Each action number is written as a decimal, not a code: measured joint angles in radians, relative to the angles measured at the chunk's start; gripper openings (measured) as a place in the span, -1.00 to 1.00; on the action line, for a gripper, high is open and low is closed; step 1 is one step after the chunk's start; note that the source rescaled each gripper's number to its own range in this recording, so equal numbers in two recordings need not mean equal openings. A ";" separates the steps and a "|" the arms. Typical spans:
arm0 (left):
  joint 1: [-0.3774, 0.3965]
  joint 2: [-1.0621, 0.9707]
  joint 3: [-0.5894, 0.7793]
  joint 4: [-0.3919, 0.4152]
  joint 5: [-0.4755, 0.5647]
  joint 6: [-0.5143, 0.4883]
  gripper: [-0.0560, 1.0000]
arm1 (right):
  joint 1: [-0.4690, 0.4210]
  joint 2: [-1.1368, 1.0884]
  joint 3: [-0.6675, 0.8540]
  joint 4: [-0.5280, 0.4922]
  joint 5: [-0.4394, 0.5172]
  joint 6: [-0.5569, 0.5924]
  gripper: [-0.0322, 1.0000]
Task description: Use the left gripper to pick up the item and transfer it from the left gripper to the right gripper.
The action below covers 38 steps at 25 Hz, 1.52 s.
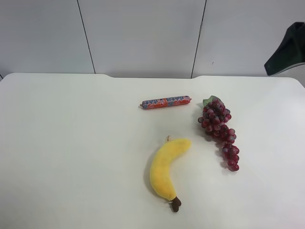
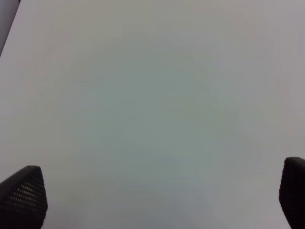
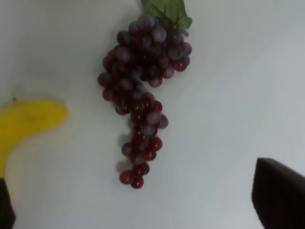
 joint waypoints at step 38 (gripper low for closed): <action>0.000 0.000 0.000 0.000 0.000 0.000 1.00 | 0.000 -1.093 0.606 -0.143 -0.034 0.195 1.00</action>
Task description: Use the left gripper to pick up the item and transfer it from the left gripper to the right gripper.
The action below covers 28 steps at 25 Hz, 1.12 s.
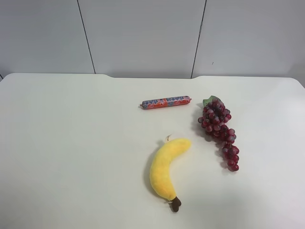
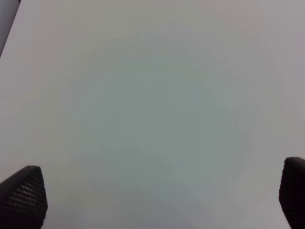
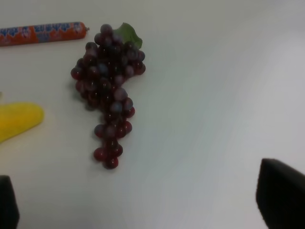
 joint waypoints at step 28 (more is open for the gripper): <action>0.000 0.000 0.000 0.000 0.000 0.000 1.00 | 0.000 0.000 0.005 -0.058 -0.020 0.067 1.00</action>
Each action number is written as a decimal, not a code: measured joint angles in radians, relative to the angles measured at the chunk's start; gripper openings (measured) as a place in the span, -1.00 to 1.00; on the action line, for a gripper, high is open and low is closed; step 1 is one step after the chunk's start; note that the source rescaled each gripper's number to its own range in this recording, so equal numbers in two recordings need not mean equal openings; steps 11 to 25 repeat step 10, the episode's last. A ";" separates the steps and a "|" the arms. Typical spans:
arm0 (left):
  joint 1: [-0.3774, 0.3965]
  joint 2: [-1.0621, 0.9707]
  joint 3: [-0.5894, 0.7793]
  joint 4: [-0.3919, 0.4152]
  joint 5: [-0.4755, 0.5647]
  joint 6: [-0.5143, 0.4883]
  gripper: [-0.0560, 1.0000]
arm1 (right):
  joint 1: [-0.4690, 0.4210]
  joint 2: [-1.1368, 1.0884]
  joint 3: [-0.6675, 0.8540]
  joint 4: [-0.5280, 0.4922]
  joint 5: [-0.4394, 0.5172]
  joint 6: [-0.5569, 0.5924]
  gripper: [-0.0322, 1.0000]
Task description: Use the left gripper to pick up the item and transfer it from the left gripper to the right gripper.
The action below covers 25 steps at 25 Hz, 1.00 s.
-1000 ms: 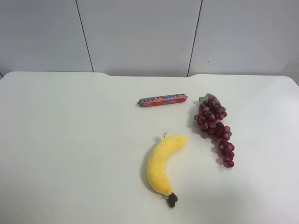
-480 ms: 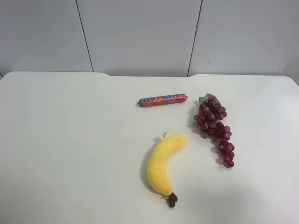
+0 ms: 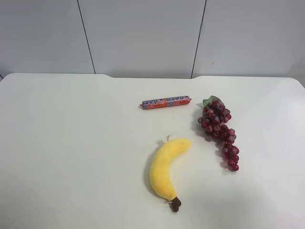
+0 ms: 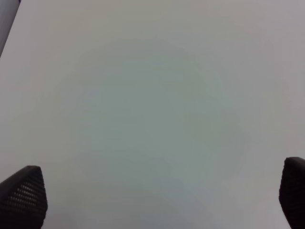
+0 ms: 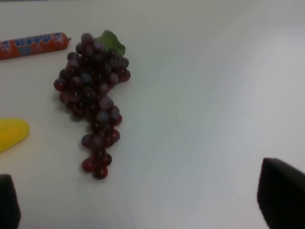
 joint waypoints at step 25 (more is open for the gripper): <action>0.000 0.000 0.000 0.000 0.000 0.000 1.00 | 0.000 0.000 0.000 0.000 0.000 0.000 1.00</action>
